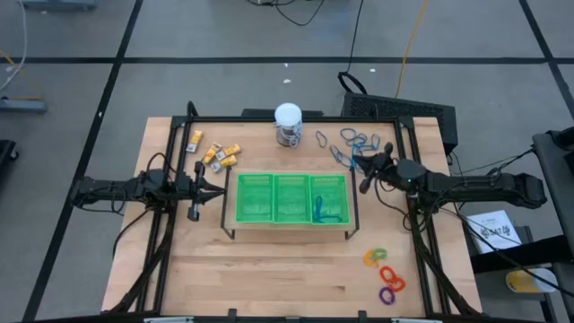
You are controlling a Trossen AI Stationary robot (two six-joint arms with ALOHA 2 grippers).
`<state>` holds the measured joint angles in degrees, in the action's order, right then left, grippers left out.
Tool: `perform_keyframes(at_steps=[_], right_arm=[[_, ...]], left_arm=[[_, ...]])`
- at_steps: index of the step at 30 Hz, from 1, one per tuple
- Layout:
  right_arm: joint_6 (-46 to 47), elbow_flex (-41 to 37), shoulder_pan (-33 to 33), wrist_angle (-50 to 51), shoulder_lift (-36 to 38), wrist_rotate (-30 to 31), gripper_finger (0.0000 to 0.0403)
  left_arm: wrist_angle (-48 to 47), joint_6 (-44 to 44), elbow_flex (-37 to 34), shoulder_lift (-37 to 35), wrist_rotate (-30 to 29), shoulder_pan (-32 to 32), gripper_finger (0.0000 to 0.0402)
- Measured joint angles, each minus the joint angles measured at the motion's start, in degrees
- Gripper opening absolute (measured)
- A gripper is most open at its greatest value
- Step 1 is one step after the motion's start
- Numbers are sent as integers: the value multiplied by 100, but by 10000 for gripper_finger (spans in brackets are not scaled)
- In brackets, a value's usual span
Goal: Pick & Place Office Desk Supplies
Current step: Put the blue rubber band into the right green bin on the shelf
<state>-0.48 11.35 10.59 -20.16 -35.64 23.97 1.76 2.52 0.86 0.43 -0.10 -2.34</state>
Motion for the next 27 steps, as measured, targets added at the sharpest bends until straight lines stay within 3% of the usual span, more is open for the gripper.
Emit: perform_keyframes(at_steps=[9,16,27], right_arm=[[-178,2,-7,-1197,0,-67,0],[25,4,-9,-2062,-54,-1079,0],[1475,4,-81,-3095,-390,-2436,0]], left_arm=[[0,0,0,0,0,-1,45],[-1,2,0,-2,0,0,45],[0,1,0,0,0,-1,45]])
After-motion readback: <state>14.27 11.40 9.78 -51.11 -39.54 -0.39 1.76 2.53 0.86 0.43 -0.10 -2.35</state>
